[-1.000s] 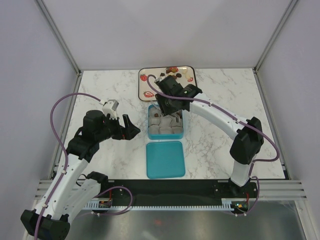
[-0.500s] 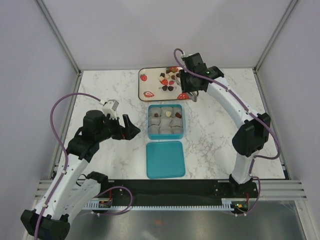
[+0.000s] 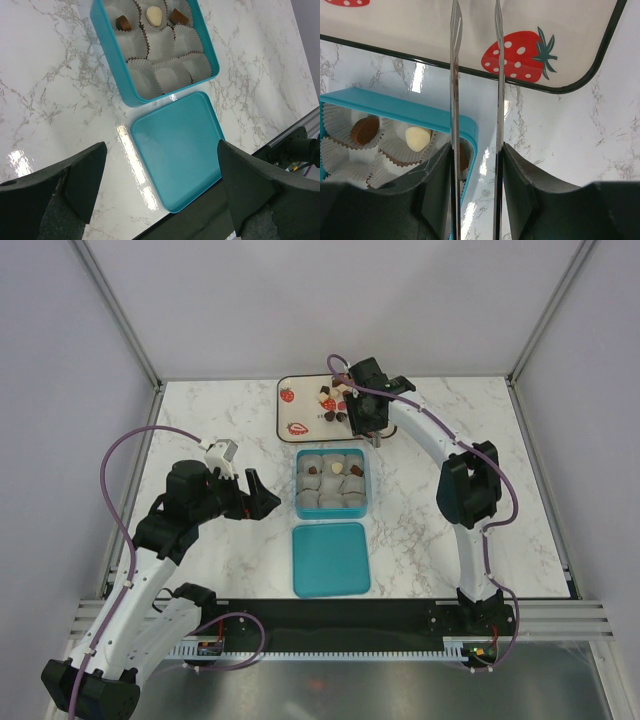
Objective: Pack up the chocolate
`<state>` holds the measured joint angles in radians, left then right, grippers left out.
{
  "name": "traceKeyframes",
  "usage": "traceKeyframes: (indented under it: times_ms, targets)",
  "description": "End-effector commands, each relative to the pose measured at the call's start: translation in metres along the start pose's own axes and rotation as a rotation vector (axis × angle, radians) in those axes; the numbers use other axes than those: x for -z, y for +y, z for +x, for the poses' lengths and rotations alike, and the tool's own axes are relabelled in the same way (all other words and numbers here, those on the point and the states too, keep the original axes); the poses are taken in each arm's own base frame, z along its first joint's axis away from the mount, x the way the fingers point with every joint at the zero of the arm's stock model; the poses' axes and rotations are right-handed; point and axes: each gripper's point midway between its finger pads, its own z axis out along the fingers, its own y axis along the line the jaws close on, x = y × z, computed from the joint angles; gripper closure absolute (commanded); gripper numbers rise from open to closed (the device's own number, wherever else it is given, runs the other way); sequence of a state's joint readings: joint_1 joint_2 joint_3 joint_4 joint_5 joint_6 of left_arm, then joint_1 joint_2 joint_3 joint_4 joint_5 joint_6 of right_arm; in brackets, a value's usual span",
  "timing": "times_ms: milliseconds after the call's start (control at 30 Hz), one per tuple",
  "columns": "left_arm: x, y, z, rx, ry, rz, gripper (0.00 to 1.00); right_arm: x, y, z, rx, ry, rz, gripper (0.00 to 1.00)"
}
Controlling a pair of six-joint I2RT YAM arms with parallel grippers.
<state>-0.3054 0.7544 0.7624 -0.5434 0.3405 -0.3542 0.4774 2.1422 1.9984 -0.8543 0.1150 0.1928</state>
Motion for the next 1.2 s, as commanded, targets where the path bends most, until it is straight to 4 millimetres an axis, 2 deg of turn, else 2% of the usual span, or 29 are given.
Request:
traceKeyframes:
  times_ms: [0,433,700,967,1167]
  targets:
    - [0.001,-0.001,-0.003,-0.033,-0.013,0.006,0.0,0.008,0.005,-0.021,0.017,-0.067,-0.023,0.5]
    - [0.001,0.0,-0.003,-0.035,-0.014,0.003,0.0,-0.026,0.004,-0.015,0.034,-0.034,-0.008,0.48]
    - [0.0,0.001,-0.002,-0.034,-0.009,0.001,0.0,-0.039,0.004,-0.015,0.026,-0.021,-0.022,0.48]
    - [0.0,0.001,-0.003,-0.035,-0.01,0.0,0.0,-0.045,0.005,-0.016,0.009,-0.016,-0.037,0.5]
    - [0.0,0.0,-0.003,-0.036,-0.01,0.001,0.0,-0.041,0.001,-0.015,0.004,-0.013,-0.035,0.52]
